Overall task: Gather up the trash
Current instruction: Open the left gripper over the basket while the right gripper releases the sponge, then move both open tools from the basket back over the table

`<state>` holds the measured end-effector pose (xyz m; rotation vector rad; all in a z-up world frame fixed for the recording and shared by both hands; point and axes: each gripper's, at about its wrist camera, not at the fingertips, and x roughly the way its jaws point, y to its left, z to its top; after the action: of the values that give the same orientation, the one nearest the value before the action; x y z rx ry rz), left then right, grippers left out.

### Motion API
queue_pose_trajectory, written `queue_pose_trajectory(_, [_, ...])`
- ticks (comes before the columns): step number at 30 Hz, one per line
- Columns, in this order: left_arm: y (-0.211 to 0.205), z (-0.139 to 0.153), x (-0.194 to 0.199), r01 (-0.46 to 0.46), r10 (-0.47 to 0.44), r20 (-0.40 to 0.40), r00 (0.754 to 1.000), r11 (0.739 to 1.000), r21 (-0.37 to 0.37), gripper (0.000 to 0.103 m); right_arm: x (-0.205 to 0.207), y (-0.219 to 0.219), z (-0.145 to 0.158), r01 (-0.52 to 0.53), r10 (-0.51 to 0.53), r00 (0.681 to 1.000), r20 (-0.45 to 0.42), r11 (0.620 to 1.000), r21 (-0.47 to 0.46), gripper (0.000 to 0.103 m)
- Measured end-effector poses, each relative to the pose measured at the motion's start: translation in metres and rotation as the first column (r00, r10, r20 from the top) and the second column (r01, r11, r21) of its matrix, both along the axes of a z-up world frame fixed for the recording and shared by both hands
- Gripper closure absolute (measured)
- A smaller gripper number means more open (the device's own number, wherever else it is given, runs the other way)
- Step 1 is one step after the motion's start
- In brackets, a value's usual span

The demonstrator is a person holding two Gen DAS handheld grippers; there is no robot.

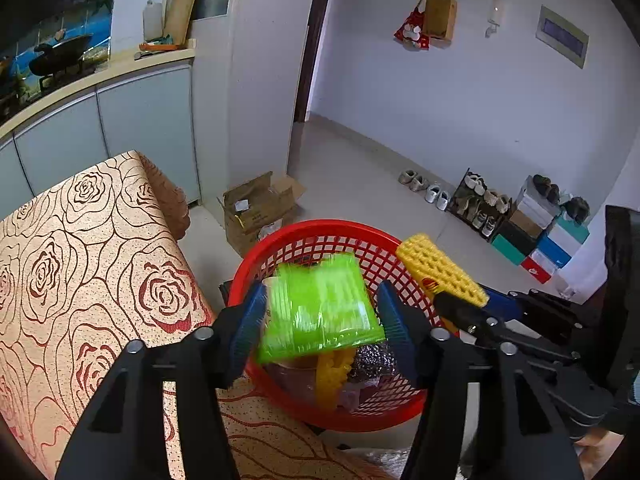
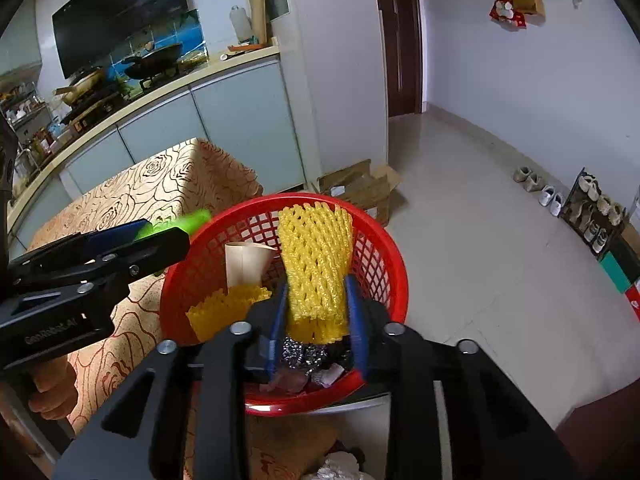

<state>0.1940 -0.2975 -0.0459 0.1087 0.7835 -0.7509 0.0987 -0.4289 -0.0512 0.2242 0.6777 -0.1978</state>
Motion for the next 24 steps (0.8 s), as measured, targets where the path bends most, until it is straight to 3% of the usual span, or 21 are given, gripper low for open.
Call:
queue_pose_trajectory(10, [0.011,0.013,-0.005,-0.011,0.012,0.032,0.999,1.000,-0.019,0.030,-0.005,0.007,0.002,-0.016,0.016,1.000,0.003,1.000,0.006,0.060])
queue_pose_trajectory(21, [0.042,0.043,-0.025,-0.088,0.091,0.127,0.988,0.996,-0.028,0.026,-0.019,0.018,0.009,-0.005,0.005,1.000,0.031,1.000,0.004,0.053])
queue_pose_trajectory(24, [0.048,0.049,-0.032,-0.104,0.108,0.142,0.984,0.994,-0.032,0.026,-0.025,0.022,0.014,0.005,-0.005,0.999,0.053,1.000,0.005,0.046])
